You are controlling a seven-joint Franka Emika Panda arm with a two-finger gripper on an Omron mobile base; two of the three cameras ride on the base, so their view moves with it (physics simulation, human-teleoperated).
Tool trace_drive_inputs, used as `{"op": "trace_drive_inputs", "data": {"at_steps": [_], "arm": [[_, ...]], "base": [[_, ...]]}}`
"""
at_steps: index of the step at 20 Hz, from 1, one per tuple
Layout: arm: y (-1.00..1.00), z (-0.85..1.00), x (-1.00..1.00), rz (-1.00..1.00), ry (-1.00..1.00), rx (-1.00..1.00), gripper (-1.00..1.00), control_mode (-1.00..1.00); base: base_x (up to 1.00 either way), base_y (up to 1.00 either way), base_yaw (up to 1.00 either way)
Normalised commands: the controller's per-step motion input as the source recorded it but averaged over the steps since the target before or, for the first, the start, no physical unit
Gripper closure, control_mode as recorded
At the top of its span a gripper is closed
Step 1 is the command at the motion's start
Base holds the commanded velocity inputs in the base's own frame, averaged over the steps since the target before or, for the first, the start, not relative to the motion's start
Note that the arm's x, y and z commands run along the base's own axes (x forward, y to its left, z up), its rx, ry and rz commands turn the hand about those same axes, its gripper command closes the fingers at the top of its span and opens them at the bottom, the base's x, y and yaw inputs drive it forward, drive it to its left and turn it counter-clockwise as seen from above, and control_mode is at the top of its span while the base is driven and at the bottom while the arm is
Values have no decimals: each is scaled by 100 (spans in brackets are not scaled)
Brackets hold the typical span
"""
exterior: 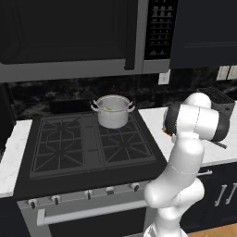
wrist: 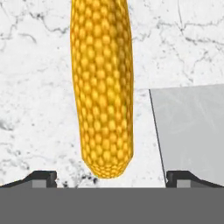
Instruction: Put the cucumber and corn in the pot. Retrieve the spatula and lightly stir the vegetables in the pot.
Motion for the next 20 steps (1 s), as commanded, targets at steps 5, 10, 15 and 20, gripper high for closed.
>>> {"op": "trace_drive_inputs", "data": {"at_steps": [5, 10, 15, 20], "arm": [[1, -38, 42, 3, -2, 0, -100, -100], [9, -45, 7, 5, -5, 0, 100, -100], [37, -34, -42, 3, -10, 0, 100, -100], [30, 68, -85, 6, -37, -10, 100, -100]], "base": [[0, 0, 0], [0, 0, 0], [0, 0, 0], [0, 0, 0]]}}
